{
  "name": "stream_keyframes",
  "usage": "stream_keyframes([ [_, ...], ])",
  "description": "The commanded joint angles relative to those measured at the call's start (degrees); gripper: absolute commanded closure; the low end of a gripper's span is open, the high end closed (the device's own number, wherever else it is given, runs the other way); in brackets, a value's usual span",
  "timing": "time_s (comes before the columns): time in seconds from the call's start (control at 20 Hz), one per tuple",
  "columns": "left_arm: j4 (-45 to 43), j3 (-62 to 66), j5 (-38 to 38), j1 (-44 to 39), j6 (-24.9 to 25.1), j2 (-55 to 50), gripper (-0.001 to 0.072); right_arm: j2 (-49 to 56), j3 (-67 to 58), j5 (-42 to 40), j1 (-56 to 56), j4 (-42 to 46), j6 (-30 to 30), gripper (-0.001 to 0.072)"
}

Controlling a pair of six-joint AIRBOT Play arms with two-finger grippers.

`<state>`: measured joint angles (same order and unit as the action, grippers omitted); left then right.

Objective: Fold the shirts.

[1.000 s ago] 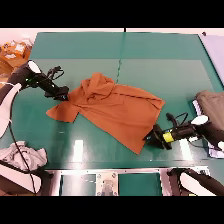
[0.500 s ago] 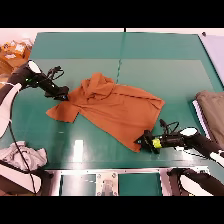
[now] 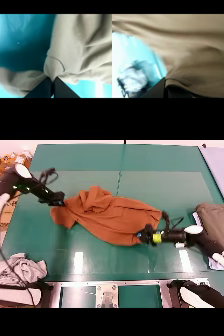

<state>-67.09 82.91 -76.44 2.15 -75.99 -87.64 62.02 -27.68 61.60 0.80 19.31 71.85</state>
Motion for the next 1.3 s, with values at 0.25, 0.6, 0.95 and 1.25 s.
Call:
stream_keyframes([
  [0.25, -0.09, 17.11, 6.14, 0.04, -0.50, 29.00, 0.0679, -8.85, -45.13, 8.85, 14.03, -1.16, 2.12, 0.0698],
  [0.6, 6.25, 35.23, 5.14, 0.04, 0.04, 38.38, 0.0679, -17.49, -68.43, 5.81, 22.34, -1.09, 2.25, 0.0699],
  [0.95, 7.10, 33.88, 4.20, 0.04, 3.63, 36.20, 0.0678, -19.58, -68.22, 1.49, 24.24, 10.78, 2.93, 0.0698],
  [1.25, 9.81, 27.80, 9.29, -0.13, 4.52, 23.10, 0.0678, -12.44, -50.47, 0.07, 23.78, 11.19, 0.63, 0.0698],
])
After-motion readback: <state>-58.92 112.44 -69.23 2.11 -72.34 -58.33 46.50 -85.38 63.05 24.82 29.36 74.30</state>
